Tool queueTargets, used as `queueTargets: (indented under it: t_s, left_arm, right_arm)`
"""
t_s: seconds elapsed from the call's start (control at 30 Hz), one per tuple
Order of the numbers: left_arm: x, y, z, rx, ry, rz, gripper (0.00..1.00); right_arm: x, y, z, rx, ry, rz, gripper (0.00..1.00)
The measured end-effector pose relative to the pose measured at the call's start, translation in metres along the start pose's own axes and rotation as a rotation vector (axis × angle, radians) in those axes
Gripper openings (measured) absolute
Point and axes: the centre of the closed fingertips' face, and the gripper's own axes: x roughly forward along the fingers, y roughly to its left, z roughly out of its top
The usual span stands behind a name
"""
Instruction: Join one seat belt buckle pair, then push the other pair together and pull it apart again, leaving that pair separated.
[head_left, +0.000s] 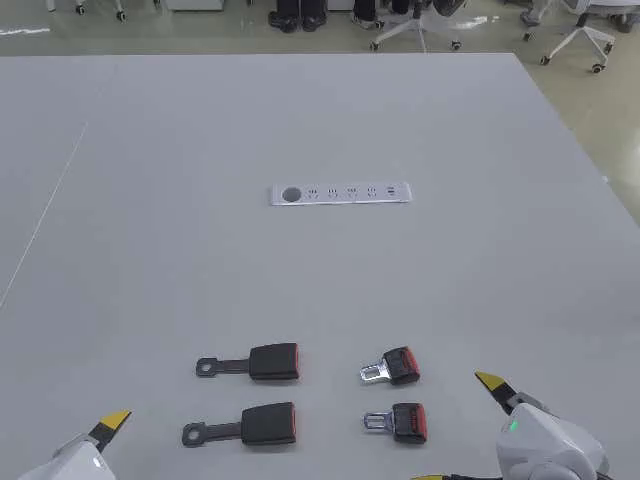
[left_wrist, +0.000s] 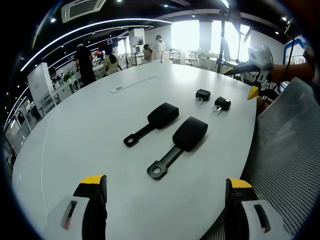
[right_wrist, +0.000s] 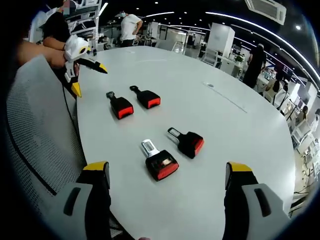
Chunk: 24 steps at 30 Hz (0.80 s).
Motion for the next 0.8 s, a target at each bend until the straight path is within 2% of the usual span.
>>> queueTargets:
  t_s: [0.8]
  left_arm:
    - [-0.0002, 0.0015, 0.0024, 0.009, 0.001, 0.006, 0.99]
  right_arm:
    - [-0.0004, -0.0005, 0.0024, -0.039, 0.013, 0.003, 0.94]
